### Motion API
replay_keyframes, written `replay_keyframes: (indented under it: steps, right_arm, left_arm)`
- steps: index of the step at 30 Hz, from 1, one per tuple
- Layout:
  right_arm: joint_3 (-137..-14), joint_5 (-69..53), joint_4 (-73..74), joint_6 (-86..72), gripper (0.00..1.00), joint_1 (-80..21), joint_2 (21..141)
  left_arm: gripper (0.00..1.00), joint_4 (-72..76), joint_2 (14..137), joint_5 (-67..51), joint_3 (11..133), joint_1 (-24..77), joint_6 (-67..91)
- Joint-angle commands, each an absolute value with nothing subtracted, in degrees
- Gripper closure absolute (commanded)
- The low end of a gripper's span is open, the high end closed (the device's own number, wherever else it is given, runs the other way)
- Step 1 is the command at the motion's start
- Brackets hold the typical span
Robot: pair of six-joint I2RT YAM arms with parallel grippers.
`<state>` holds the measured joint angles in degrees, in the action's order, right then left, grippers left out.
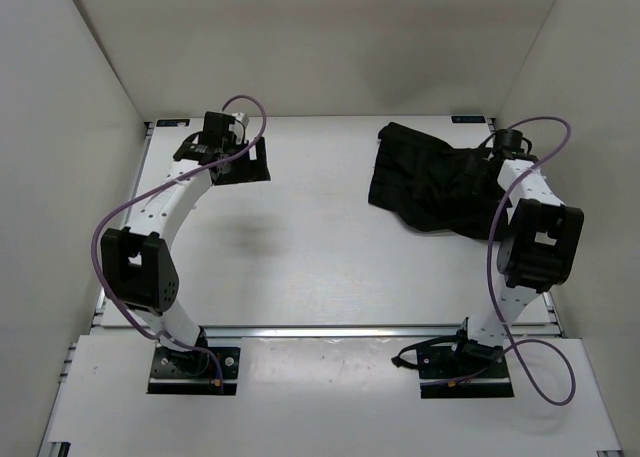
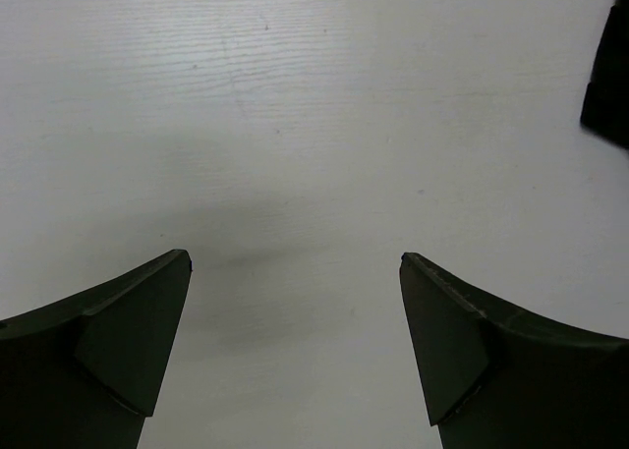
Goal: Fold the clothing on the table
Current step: Move the skirt to the center of the board
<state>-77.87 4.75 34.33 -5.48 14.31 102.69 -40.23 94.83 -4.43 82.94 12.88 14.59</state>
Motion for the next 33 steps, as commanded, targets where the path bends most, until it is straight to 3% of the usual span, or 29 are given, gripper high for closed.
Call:
replay_keyframes:
  steps: [1,8,11,14,16,18,26,33]
  right_arm:
    - [-81.7,9.0,34.6,-3.9,0.16,12.9,105.0]
    - [-80.9,4.8,32.1,-4.7,0.26,14.1,108.9]
    - [-81.1,3.5,32.4,-4.2,0.41,14.4,110.5]
    - [-80.9,3.0,31.9,-4.0,0.65,14.5,111.4]
    - [-80.9,1.2,31.8,-3.3,0.88,14.8,111.9]
    - [-82.0,0.9,31.6,-3.6,1.00,14.7,112.2]
    - [-89.0,-4.5,31.6,-4.0,1.00,8.4,108.3]
    - [-100.0,-12.0,32.2,-6.6,1.00,-8.9,101.6]
  left_arm:
    - [0.02,-35.1,90.4,-6.2,82.1,13.2,16.0]
    - [0.01,-34.5,91.0,-6.6,80.9,12.7,16.6]
    - [0.01,-34.0,90.4,-6.9,80.1,12.8,16.8]
    - [0.01,-33.8,90.0,-6.8,78.8,12.8,17.0]
    - [0.01,-33.8,89.8,-6.9,79.0,13.3,16.8]
    - [0.01,-33.8,89.8,-6.2,79.0,13.2,16.3]
    - [0.02,-30.9,85.7,-7.5,76.6,13.4,16.6]
    - [0.01,-29.5,81.1,-8.4,74.8,12.5,16.3]
